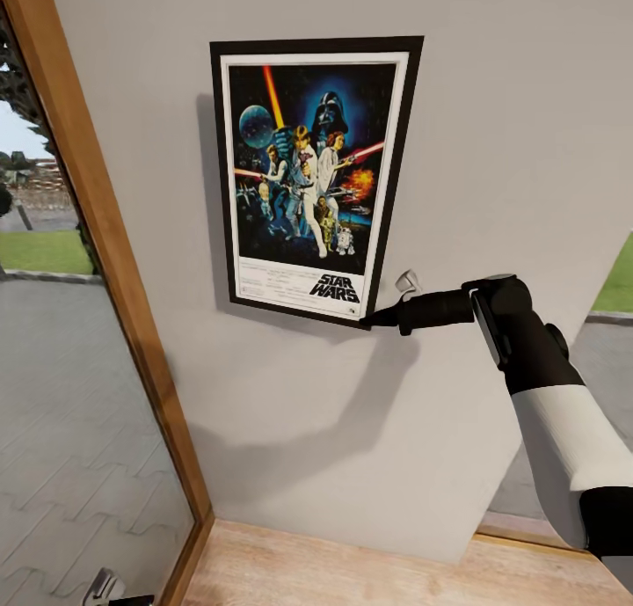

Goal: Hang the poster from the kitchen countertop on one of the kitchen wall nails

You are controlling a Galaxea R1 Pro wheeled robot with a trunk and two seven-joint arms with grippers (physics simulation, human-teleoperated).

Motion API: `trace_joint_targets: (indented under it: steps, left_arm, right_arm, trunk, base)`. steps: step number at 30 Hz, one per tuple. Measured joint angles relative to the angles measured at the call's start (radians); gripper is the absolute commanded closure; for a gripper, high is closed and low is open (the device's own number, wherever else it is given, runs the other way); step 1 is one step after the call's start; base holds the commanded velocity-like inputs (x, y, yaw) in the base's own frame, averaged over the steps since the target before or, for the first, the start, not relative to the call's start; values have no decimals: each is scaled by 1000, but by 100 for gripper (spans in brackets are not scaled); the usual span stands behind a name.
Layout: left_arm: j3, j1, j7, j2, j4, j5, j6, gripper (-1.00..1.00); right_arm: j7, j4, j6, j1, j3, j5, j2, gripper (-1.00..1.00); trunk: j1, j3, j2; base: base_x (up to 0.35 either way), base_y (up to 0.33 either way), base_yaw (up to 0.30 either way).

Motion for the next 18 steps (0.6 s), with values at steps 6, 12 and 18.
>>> trace_joint_targets:
  steps: [6, 12, 18]
  left_arm:
    - [0, 0, 0, 0, 0, 0, 0, -100]
    - [0, 0, 0, 0, 0, 0, 0, -100]
    - [0, 0, 0, 0, 0, 0, 0, -100]
  right_arm:
    - [0, 0, 0, 0, 0, 1, 0, 100]
    - [0, -1, 0, 0, 0, 0, 1, 100]
    - [0, -2, 0, 0, 0, 0, 0, 100]
  trunk:
    - [0, 0, 0]
    - [0, 0, 0]
    - [0, 0, 0]
  base:
    - [133, 0, 0]
    - [20, 0, 0]
    - [3, 0, 0]
